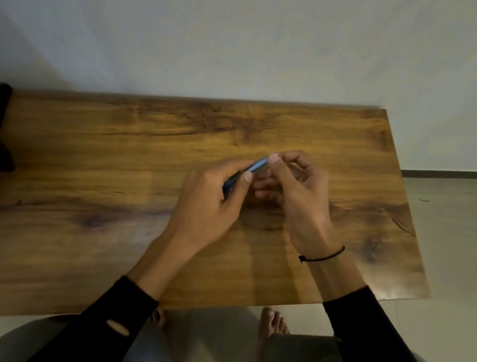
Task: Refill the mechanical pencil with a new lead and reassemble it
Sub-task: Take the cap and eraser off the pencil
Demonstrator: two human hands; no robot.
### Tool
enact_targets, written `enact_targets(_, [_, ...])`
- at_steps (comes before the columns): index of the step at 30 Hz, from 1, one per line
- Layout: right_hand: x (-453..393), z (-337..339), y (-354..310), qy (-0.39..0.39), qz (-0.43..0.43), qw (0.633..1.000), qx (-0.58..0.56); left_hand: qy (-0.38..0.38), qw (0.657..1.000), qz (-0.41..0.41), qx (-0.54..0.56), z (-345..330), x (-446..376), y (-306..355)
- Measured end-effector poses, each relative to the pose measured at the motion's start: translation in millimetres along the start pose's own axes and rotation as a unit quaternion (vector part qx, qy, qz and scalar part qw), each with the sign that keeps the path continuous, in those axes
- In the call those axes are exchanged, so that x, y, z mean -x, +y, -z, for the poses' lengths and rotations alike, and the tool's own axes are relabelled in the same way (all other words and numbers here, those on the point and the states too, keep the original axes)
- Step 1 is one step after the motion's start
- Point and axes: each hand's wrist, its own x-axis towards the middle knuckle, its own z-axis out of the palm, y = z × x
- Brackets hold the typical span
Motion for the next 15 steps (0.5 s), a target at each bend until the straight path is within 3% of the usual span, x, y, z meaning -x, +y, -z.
enact_targets(8, [9,13,-12,-0.041,0.022,0.998,-0.042,0.019,1.0,0.003,-0.005,11,1,7])
enact_targets(12, [9,14,-16,-0.033,0.072,0.997,0.016,0.022,1.0,0.001,-0.014,14,1,12])
enact_targets(15, [-1,20,-17,0.022,0.136,0.987,0.078,0.03,0.999,0.025,-0.003,20,-1,9])
